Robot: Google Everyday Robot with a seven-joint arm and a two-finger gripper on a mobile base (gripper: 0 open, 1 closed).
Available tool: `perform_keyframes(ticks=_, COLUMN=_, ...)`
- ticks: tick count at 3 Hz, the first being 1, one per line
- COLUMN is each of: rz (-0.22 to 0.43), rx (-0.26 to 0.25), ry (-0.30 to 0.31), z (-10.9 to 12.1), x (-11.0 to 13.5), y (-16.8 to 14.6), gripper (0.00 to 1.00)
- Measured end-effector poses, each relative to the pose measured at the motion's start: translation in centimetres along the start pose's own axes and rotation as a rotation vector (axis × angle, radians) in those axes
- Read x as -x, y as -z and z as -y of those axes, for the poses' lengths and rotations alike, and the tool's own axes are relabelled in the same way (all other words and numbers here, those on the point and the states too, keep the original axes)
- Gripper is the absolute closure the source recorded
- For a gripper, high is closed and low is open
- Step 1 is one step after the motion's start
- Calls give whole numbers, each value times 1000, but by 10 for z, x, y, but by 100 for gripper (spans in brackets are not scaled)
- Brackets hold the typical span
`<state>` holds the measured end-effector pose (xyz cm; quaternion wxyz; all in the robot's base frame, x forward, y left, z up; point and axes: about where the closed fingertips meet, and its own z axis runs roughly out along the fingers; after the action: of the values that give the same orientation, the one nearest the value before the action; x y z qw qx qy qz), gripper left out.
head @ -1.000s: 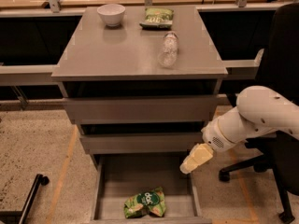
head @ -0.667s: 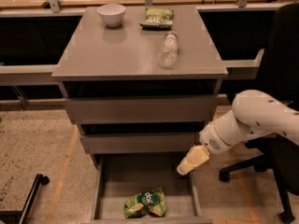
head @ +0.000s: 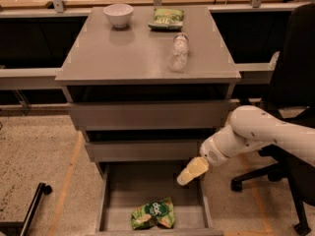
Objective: Pick green rice chip bag from bottom drawer and place on counter
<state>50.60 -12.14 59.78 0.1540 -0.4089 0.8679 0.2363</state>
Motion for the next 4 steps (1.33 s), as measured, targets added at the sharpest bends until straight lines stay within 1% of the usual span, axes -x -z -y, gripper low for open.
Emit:
perform_keyframes(ticks=1, rz=-26, rx=14, ry=-40, z=14, x=-6, y=-34, gripper=0)
perform_keyframes(ticks=2, rz=6, rx=51, ry=-99, z=28, x=-14, y=-62, gripper=0)
perform_keyframes(ticks=3, rz=11, rx=106, ry=-179, z=43, x=-29, y=-102, gripper=0)
perform_keyframes(ticks=4, rz=-5, rx=134, ry=-227, z=49, x=-40, y=-126, gripper=0)
